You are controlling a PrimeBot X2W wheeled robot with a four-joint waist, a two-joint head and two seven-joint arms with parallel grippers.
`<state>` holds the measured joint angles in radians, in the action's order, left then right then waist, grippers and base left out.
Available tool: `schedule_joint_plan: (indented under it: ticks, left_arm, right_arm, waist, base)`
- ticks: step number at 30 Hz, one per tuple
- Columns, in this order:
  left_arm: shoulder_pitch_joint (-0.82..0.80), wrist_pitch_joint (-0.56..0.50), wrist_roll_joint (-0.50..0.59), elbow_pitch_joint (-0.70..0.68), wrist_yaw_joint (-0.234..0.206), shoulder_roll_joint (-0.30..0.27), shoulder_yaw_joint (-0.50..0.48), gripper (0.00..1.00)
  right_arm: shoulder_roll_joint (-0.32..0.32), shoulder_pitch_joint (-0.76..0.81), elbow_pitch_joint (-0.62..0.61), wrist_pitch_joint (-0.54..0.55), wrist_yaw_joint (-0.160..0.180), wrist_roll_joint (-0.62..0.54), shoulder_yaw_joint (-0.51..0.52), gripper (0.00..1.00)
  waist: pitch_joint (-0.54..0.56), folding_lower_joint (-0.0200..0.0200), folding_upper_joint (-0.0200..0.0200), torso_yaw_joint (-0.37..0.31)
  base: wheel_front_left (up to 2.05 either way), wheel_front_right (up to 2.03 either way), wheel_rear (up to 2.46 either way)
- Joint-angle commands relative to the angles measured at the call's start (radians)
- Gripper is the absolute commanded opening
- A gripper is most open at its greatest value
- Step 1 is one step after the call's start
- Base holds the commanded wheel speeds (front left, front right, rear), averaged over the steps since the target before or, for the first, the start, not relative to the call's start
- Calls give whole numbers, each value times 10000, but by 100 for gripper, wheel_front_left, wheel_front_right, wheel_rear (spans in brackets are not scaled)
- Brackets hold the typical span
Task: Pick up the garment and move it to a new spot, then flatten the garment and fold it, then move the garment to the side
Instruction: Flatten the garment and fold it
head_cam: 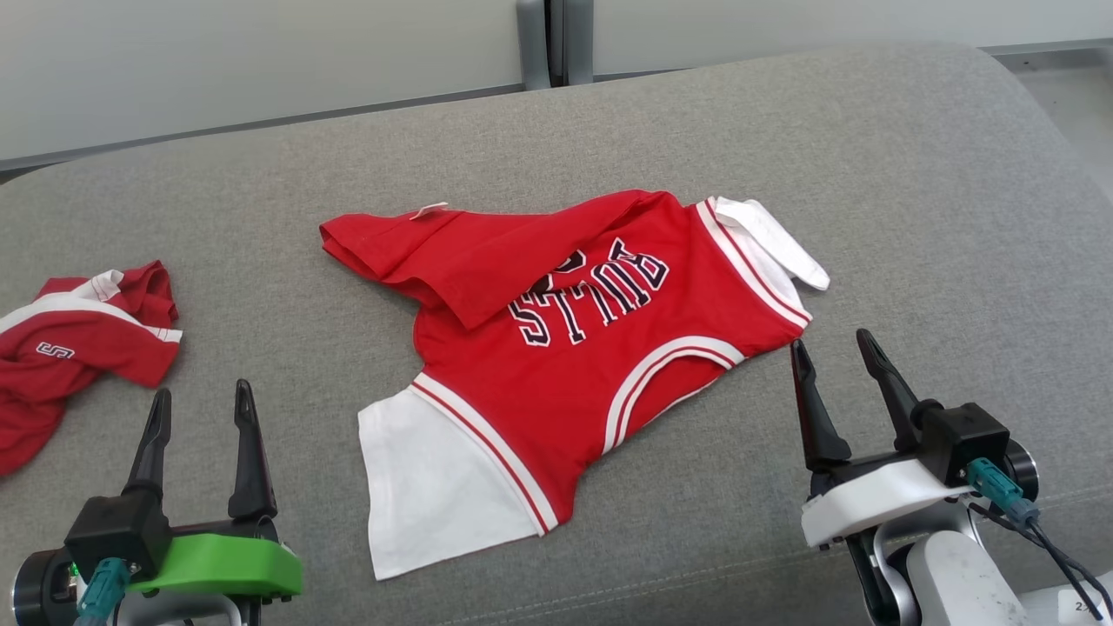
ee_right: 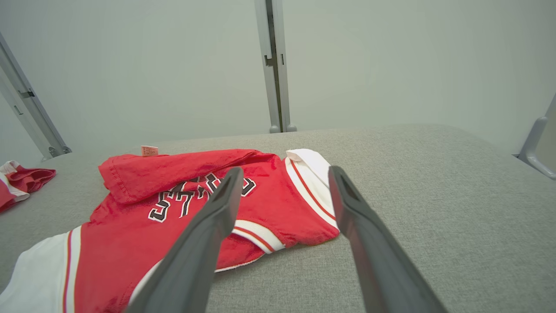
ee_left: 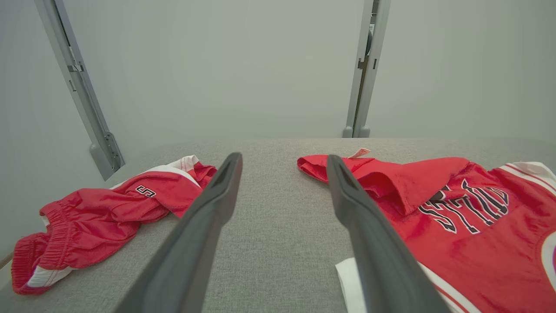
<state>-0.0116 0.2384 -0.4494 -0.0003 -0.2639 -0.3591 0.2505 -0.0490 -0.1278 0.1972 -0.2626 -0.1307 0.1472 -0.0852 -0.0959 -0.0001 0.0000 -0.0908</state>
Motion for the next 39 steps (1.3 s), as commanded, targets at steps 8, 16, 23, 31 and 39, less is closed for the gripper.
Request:
schedule_joint_plan:
  ticks: [8, 16, 23, 31, 39]
  left_arm:
    - [117, -73, -98, -145, -119, -56, 5, 100]
    - [88, -156, -127, -141, -197, -65, 46, 100]
    - [-188, -217, -137, -112, -70, -10, 237, 100]
    - [-1141, -950, -84, 270, 693, 130, 1093, 100]
    - [-3243, -2566, -597, 2214, 2004, 890, 2229, 100]
  right_arm:
    - [-32, 56, -28, 14, -1, 9, -24, 100]
    - [-32, 73, 39, 8, -1, 70, 2, 100]
    - [-32, -16, 40, 11, -1, 74, -33, 100]
    - [-30, -174, -93, 27, -1, 147, -180, 100]
    - [-34, -664, -170, -12, -1, 319, -388, 100]
  waist:
    - [69, 1, 0, -45]
    - [88, 1, 0, -53]
    - [41, 1, 0, -26]
    - [-317, 1, 0, -133]
    - [-1335, 1, 0, -769]
  base:
    - [0, 0, 0]
    - [0, 0, 0]
    - [0, 0, 0]
    - [0, 0, 0]
    - [0, 0, 0]
